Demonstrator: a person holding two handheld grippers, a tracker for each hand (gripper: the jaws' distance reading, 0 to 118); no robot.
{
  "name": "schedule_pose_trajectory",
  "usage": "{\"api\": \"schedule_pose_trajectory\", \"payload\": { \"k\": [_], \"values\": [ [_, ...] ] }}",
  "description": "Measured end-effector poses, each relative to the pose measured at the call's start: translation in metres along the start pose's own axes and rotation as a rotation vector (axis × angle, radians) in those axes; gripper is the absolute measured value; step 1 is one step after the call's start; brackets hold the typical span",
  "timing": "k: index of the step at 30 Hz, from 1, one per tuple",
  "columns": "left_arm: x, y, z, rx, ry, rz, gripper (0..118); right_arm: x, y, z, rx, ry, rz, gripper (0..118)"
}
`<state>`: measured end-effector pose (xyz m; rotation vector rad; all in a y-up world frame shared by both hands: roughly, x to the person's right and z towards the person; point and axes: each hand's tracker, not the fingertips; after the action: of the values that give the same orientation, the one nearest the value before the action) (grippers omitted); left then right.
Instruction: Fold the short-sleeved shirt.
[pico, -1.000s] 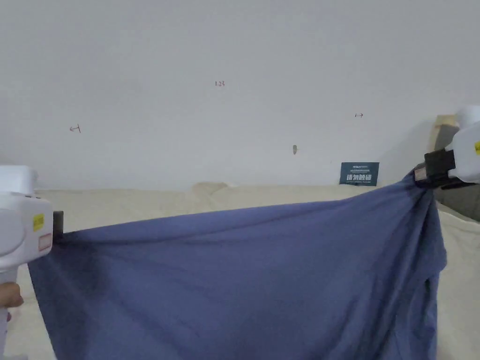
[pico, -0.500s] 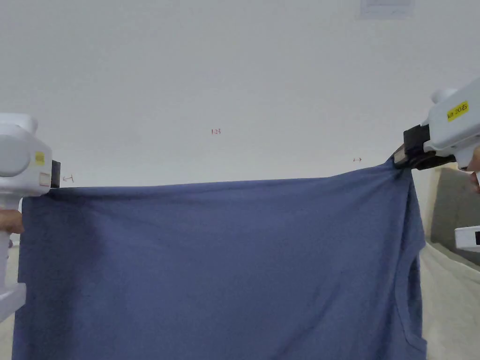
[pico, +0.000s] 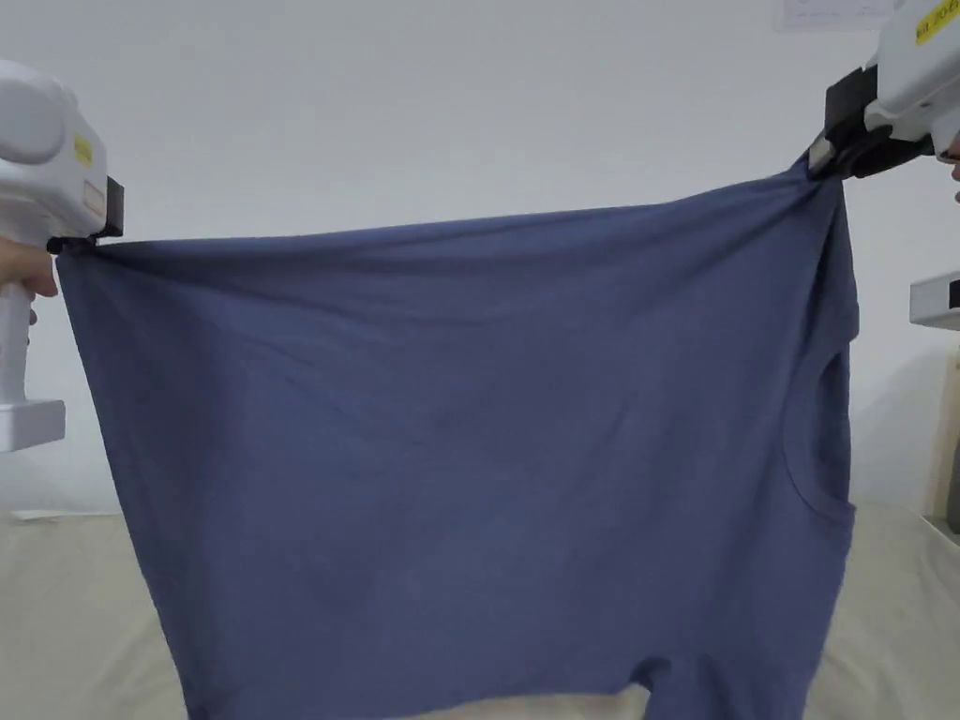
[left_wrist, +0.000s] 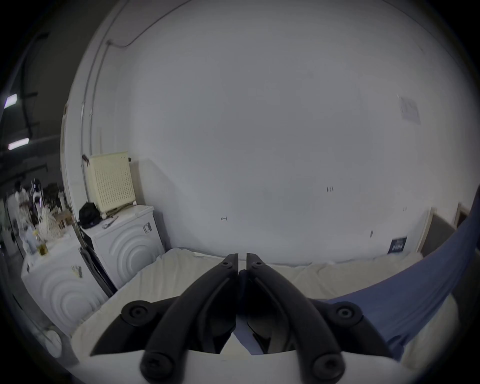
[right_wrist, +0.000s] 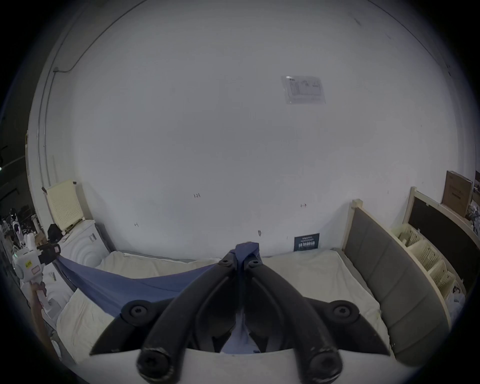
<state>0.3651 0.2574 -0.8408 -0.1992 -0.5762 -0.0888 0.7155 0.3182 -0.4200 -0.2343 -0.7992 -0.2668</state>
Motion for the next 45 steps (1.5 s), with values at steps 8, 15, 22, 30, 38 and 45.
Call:
{"api": "schedule_pose_trajectory", "payload": {
  "k": [8, 15, 22, 30, 38, 45],
  "values": [
    [0.013, -0.038, -0.026, -0.045, 0.023, -0.093, 5, 0.005, -0.048, -0.028, -0.090, -0.029, 0.059, 3],
    [0.034, -0.159, -0.061, -0.214, 0.036, -0.074, 5, 0.032, -0.174, -0.099, -0.342, -0.062, 0.030, 3],
    [0.046, -0.311, -0.071, -0.456, -0.025, -0.136, 5, 0.063, -0.318, -0.134, -0.581, -0.067, 0.010, 3],
    [-0.003, -0.380, -0.014, -0.539, -0.035, -0.138, 5, 0.086, -0.427, -0.048, -0.662, -0.049, -0.107, 3],
    [-0.056, -0.394, 0.108, -0.521, -0.074, -0.118, 5, 0.091, -0.466, 0.084, -0.622, -0.013, -0.156, 3],
    [-0.087, -0.443, 0.242, -0.532, -0.067, -0.158, 5, 0.092, -0.510, 0.189, -0.596, -0.035, -0.188, 3]
  ]
}}
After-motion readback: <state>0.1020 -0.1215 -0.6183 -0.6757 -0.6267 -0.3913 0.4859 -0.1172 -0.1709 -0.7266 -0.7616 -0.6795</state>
